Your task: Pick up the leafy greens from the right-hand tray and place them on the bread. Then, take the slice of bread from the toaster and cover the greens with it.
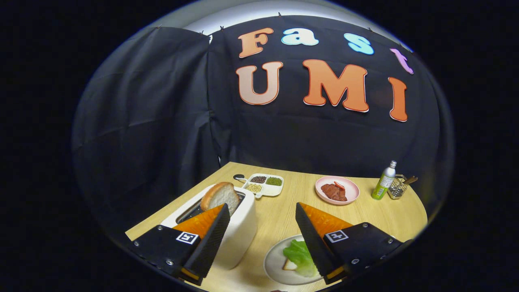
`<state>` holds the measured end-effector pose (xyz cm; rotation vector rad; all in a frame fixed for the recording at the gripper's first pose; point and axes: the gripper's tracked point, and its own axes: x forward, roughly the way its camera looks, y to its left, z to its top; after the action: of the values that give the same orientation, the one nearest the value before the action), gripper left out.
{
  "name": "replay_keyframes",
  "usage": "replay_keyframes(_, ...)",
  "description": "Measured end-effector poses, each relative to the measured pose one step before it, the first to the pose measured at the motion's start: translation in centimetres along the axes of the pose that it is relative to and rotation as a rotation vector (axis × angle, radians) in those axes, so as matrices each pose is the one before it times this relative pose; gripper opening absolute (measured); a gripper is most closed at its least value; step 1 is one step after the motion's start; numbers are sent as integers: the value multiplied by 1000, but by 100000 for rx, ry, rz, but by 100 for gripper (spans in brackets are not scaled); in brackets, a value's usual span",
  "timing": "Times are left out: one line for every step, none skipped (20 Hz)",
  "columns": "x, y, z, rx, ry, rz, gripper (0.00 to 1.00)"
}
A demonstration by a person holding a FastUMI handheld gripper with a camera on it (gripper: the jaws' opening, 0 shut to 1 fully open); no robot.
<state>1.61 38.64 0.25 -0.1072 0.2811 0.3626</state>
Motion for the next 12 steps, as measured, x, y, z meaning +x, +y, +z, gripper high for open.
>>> replay_keyframes(164, 947, -187, 1440, 835, 1227, 98)
replay_keyframes(239, 721, -6, 1387, -14, 928, 97)
replay_keyframes(312, 580, 213, 768, -274, 421, 98)
replay_keyframes(175, 491, 146, 547, -318, 144, 98)
replay_keyframes(252, 522, -26, 216, 201, 426, 97)
replay_keyframes(200, 652, 33, 301, 397, 741, 97)
replay_keyframes(338, 470, 129, 64, 196, 600, 97)
replay_keyframes(204, 408, -50, -522, 237, 236, 97)
replay_keyframes(227, 392, -94, -428, 148, 55, 97)
replay_keyframes(289, 388, -111, -464, 252, 307, 97)
replay_keyframes(377, 282, -139, -515, 450, 68, 98)
replay_keyframes(367, 246, -272, -614, 748, -328, 97)
